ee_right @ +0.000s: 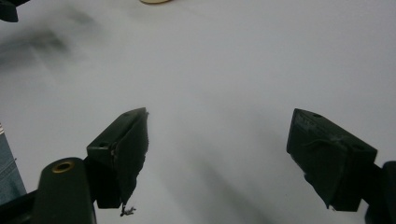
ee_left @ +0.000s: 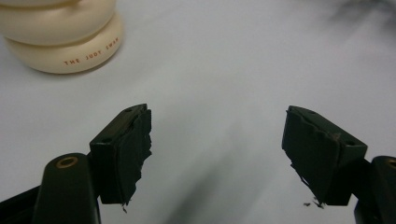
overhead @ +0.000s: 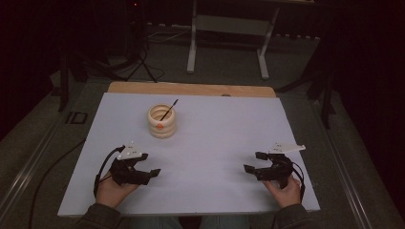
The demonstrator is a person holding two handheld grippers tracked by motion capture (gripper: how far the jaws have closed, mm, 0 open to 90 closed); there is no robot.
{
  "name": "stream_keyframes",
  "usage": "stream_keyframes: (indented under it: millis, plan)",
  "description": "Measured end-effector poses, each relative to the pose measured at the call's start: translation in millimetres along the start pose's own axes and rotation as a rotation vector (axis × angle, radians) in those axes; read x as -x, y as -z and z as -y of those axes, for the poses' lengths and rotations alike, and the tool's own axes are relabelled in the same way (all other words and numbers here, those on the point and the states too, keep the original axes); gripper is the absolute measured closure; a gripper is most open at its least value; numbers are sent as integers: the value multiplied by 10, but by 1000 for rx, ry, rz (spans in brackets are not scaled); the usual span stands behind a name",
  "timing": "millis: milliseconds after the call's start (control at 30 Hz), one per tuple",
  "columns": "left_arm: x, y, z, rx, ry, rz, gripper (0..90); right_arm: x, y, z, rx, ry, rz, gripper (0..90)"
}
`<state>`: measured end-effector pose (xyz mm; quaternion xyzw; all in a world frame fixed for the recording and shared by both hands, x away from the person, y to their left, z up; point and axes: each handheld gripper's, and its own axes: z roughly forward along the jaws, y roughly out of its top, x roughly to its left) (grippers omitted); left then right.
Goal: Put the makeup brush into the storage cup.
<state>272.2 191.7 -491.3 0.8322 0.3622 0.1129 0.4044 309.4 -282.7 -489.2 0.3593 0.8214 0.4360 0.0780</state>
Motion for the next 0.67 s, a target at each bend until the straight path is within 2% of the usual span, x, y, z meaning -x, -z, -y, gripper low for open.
stream_keyframes:
  millis: [667]
  plan:
    - [12,-24,-22,-9,-11,10,246,28,32,-1,13,4,8,206]
